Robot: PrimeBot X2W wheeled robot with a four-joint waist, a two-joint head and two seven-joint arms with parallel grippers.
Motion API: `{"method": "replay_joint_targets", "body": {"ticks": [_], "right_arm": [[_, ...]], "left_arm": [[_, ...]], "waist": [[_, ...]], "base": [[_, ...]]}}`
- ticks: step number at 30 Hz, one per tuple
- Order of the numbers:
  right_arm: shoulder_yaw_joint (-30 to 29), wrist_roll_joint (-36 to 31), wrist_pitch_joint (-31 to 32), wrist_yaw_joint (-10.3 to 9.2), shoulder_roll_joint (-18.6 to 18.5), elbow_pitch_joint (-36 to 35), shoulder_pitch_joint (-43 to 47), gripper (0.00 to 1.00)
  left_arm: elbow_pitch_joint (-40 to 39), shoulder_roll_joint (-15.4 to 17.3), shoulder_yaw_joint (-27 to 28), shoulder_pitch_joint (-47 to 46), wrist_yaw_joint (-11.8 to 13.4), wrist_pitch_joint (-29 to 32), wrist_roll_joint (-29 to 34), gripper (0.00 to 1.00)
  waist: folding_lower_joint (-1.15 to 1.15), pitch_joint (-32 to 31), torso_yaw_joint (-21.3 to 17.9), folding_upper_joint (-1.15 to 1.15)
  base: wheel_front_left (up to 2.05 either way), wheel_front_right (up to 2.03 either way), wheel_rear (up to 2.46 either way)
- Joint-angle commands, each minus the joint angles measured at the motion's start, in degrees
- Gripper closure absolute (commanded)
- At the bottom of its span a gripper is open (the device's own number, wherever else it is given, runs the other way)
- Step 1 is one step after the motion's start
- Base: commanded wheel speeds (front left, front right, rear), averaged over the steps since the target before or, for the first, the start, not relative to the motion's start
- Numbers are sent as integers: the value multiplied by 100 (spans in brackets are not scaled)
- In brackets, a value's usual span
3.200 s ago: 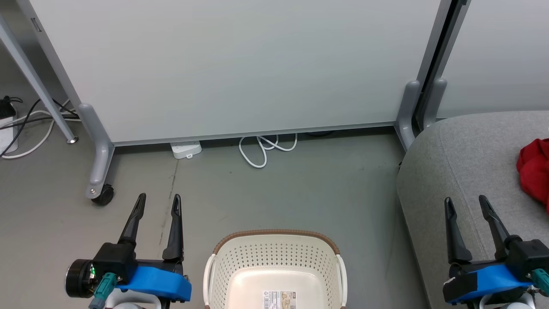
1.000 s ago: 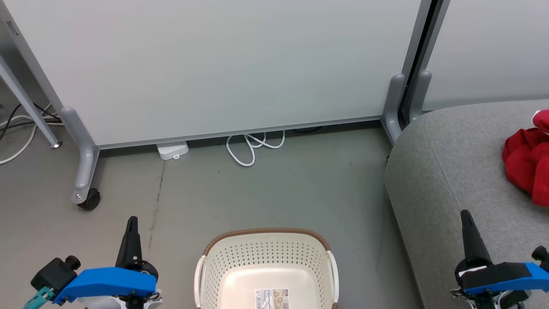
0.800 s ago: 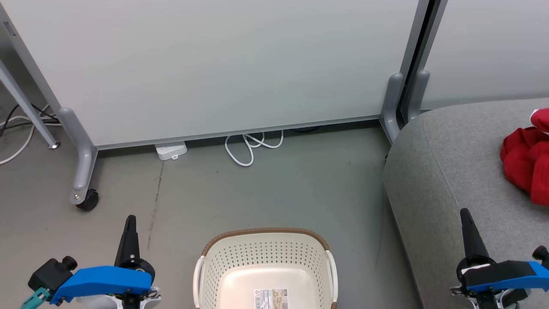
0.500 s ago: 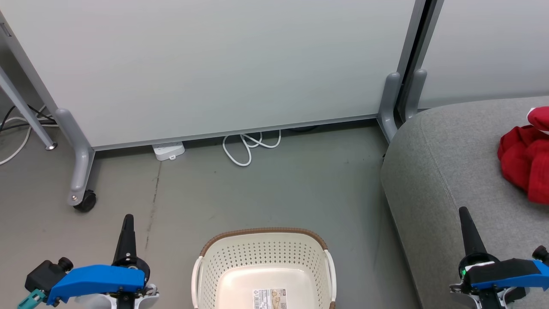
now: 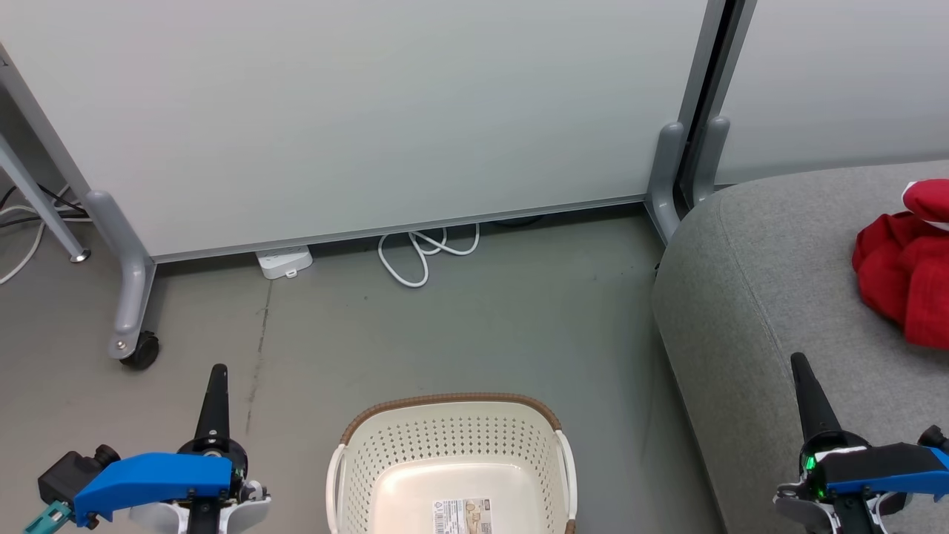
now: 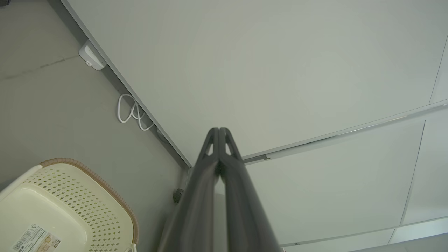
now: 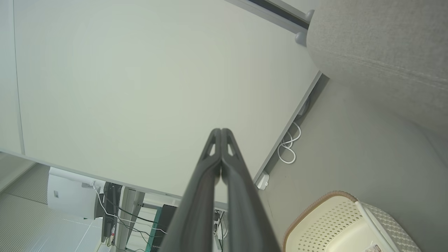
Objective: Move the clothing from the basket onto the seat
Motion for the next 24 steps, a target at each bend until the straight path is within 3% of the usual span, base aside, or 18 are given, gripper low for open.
{"method": "replay_joint_targets", "body": {"ticks": [1, 24], "right_arm": [[5, 181, 53, 2, -8, -51, -130, 100], [16, 1301, 317, 2, -2, -48, -167, 100]], "left_arm": [[-55, 0, 57, -118, -37, 42, -156, 100], [-73, -7, 194, -177, -46, 322, -1225, 100]], "waist": [[0, 2, -9, 0], [0, 20, -120, 0]], "base": [[0, 0, 0], [0, 0, 0]]}}
